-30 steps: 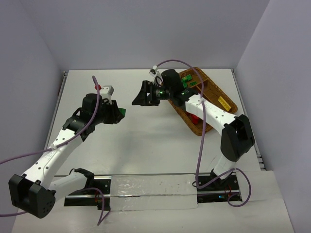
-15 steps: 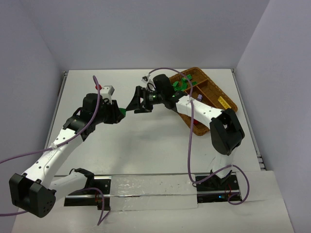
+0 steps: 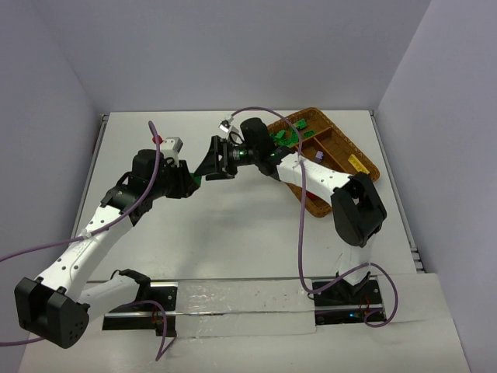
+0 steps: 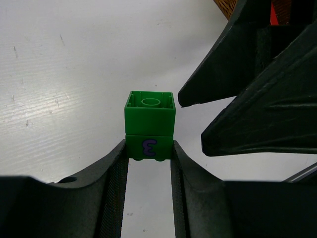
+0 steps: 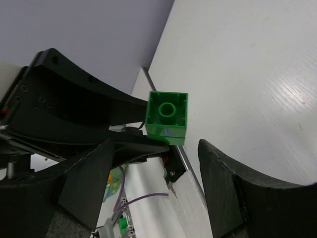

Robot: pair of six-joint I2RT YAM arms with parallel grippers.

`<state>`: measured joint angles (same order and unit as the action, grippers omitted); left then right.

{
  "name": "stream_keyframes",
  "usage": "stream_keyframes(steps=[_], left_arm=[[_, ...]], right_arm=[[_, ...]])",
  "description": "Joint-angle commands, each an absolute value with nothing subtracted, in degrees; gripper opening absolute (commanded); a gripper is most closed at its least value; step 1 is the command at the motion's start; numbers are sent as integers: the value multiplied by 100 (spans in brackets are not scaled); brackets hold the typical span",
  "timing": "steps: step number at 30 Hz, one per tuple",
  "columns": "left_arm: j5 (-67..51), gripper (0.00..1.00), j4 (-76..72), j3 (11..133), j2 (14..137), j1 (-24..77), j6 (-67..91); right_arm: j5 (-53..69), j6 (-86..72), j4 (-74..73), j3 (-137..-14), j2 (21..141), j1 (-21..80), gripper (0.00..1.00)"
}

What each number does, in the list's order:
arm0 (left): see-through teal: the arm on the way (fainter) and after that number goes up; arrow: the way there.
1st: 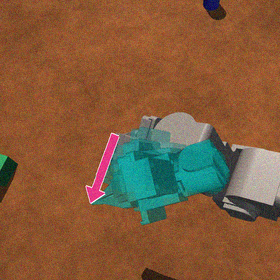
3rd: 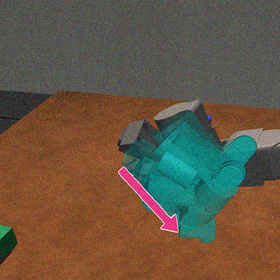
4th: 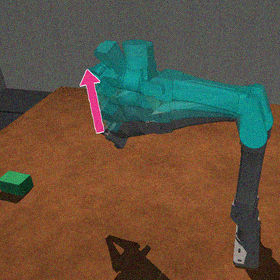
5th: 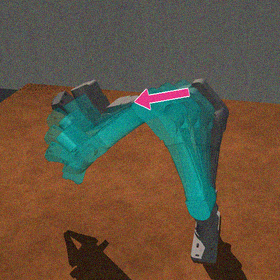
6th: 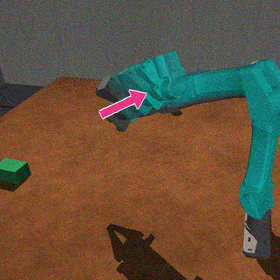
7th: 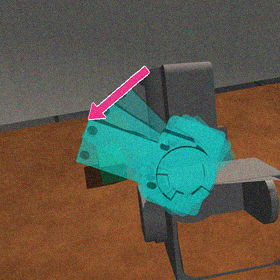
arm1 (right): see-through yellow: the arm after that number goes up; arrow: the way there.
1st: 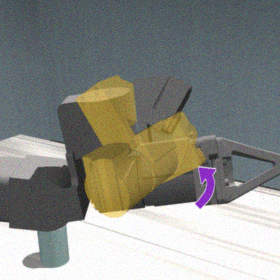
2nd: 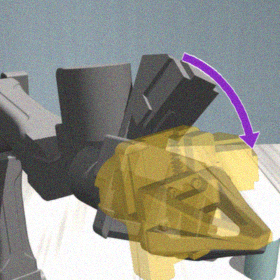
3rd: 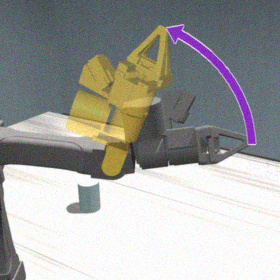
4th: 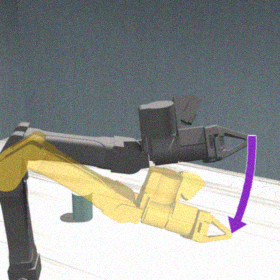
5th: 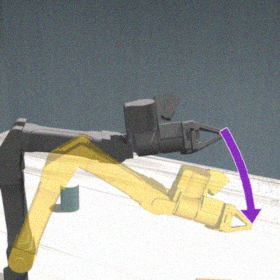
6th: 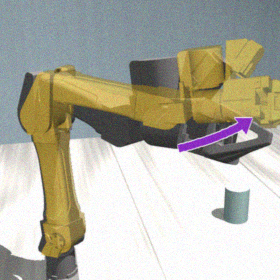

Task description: Sort the legos into containers by color

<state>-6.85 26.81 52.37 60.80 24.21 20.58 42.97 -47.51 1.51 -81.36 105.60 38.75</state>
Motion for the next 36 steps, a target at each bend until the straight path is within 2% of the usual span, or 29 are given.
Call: stream_keyframes(steps=[1,12,21,27,36], left_arm=[[-667,0,2660,5495,6047,2391,2080],[-554,0,2786,5633,6019,2391,1986],[-433,0,2801,5672,5991,2391,2003],[-154,0,2960,5788,5946,2382,1815],[-222,0,2952,5906,6002,2382,1863]], right_arm=[[4424,-5033,786,-8419,10756,3987,73],[4517,-5011,637,-9015,11232,4109,54],[4615,-4933,667,-8913,11212,4136,48],[4561,-4900,637,-8872,11246,4107,61],[4422,-4758,409,-8964,11276,4113,64]])
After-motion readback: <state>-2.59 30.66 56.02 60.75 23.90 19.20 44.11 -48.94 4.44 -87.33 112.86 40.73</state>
